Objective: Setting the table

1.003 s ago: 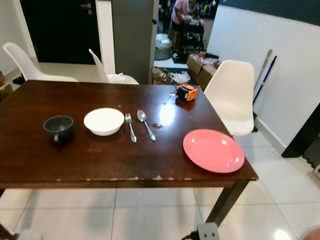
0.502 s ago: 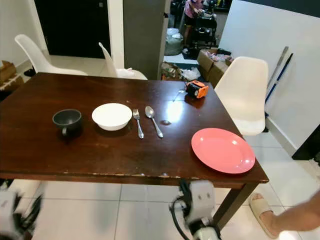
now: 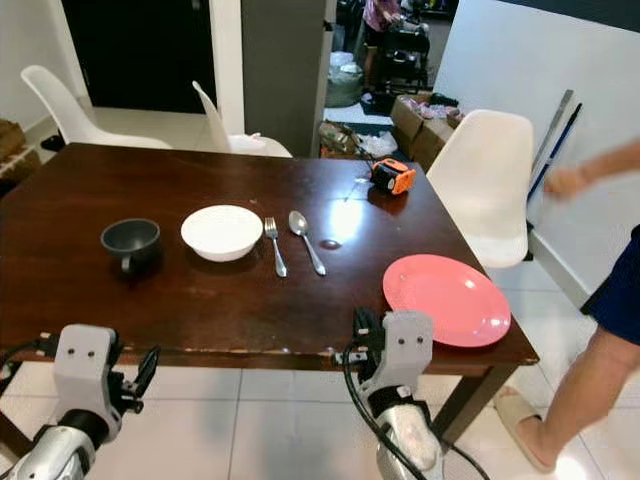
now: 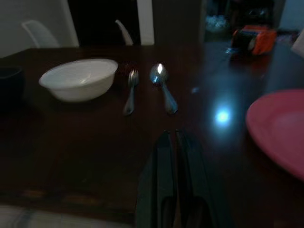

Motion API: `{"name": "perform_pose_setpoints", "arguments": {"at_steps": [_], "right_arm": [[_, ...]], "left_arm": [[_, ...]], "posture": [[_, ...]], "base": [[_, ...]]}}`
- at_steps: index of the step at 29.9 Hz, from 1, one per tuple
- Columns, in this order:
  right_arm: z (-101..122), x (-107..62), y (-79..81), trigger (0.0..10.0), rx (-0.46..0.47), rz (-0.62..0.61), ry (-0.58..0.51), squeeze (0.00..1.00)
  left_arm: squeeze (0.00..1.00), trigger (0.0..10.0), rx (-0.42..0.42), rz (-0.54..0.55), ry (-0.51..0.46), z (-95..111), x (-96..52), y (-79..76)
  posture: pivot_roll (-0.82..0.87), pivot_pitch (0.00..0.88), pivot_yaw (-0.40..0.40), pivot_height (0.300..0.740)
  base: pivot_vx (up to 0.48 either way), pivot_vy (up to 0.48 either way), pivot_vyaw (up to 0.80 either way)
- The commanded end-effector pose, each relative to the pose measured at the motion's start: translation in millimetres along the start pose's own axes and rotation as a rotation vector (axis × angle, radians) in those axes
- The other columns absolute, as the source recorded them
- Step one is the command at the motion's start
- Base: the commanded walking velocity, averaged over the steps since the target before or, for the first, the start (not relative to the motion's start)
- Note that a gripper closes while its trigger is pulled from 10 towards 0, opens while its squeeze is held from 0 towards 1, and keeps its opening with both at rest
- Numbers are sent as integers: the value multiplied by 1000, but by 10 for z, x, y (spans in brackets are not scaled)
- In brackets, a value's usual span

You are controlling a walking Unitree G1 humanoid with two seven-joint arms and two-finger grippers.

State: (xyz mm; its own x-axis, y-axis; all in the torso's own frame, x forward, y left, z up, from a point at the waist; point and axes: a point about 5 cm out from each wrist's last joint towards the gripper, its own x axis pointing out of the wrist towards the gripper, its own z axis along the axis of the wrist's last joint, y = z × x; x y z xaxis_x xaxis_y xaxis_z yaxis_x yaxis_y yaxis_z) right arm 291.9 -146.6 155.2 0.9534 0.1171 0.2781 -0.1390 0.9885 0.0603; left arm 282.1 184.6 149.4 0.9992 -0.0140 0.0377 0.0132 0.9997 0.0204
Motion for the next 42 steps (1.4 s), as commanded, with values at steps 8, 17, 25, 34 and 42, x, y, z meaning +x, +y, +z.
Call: {"name": "perform_pose_setpoints", "arguments": {"at_steps": [8, 17, 25, 34, 42], "right_arm": [[-13, -60, -68, 10000, 9, -46, 46, 0], [-111, -45, -142, 10000, 0, -37, 117, 0], [-70, 15, -82, 10000, 24, -42, 103, 0], [-88, -43, -81, 10000, 35, -63, 105, 0], [-117, 14, 1, 10000, 50, -36, 108, 0]], "left_arm": [[0, 10000, -44, 36, 2, 90, 166, 53], [0, 10000, -34, 28, -3, 44, 87, -83], [0, 10000, -35, -17, -25, 87, 92, -159], [0, 10000, -22, -25, -31, 93, 168, -176], [0, 10000, 32, -16, -37, 78, 188, -216]], "posture": [[1, 97, 54, 740], [42, 117, 9, 740], [31, 123, 26, 740], [12, 102, 29, 740], [20, 90, 28, 740]], "base": [[0, 0, 0], [0, 0, 0], [0, 0, 0], [0, 0, 0], [0, 0, 0]]}}
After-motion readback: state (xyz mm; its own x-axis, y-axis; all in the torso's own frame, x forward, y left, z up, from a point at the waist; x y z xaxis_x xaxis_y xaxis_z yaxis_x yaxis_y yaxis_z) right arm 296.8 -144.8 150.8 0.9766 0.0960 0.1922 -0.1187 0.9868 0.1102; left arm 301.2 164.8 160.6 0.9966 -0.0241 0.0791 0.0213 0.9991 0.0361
